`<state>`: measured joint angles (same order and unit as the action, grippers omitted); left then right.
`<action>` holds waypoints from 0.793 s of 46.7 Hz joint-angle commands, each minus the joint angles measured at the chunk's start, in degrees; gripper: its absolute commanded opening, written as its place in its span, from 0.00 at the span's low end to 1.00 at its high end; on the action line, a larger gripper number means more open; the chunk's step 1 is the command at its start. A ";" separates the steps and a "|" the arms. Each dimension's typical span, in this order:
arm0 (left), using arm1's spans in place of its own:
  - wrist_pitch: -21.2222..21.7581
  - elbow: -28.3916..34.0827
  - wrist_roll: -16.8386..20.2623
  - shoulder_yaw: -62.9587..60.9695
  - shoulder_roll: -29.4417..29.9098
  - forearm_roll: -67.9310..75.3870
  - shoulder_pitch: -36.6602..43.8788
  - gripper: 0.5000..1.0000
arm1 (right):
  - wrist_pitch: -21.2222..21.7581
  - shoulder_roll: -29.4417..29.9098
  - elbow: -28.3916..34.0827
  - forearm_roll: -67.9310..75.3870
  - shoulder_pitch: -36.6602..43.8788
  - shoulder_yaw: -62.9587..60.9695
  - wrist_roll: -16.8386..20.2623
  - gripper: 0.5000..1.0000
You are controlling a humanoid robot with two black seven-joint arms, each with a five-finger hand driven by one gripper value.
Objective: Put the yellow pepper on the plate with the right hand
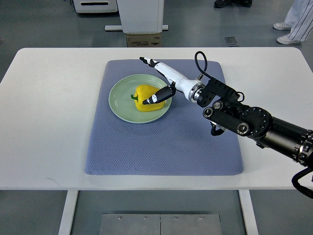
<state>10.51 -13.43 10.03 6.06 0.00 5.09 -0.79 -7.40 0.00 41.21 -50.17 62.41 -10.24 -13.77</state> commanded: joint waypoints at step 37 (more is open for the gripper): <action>0.04 -0.02 -0.01 0.00 0.00 0.00 0.00 1.00 | -0.07 -5.36 -5.26 8.86 -14.95 -39.24 0.59 1.00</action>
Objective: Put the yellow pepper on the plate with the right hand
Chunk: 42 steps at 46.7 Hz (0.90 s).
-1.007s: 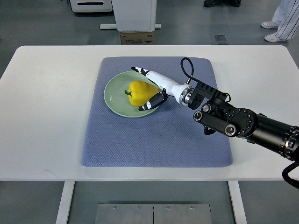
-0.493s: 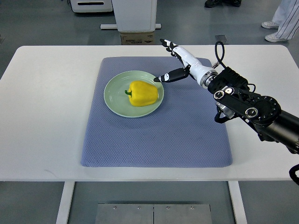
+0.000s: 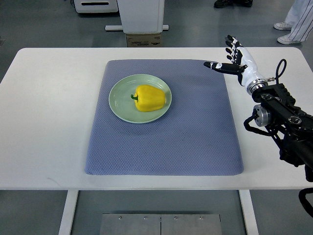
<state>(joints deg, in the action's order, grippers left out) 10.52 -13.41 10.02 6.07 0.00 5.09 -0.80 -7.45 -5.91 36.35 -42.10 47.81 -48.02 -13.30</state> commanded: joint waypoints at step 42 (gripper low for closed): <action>0.02 -0.04 0.00 0.00 0.00 0.00 0.01 1.00 | -1.25 4.41 -0.93 10.37 -3.69 -7.52 -0.24 1.00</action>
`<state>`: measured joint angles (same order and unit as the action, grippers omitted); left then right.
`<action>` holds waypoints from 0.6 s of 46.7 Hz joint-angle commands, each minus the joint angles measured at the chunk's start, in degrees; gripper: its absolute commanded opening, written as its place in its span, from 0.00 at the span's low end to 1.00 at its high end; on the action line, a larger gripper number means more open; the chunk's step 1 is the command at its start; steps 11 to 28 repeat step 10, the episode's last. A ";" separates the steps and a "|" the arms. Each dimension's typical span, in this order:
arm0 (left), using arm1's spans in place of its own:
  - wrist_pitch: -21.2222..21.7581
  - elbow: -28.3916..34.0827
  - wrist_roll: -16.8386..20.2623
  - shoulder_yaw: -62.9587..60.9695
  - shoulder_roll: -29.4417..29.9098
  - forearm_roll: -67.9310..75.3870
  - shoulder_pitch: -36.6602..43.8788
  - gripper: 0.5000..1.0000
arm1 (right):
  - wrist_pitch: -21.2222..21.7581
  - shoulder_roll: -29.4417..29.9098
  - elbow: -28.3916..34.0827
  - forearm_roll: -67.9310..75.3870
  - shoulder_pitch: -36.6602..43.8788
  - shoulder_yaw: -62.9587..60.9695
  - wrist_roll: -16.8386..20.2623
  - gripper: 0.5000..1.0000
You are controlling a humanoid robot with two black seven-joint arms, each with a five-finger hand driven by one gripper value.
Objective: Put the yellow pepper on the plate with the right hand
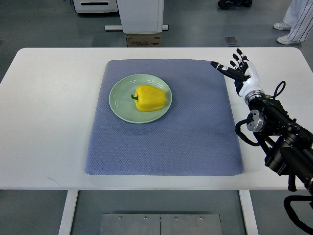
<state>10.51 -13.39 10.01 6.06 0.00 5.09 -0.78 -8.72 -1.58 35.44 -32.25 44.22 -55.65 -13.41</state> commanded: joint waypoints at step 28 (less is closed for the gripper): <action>0.03 -0.05 0.01 0.00 0.00 0.01 -0.01 1.00 | 0.02 0.61 0.33 0.61 -0.45 0.02 -0.30 1.00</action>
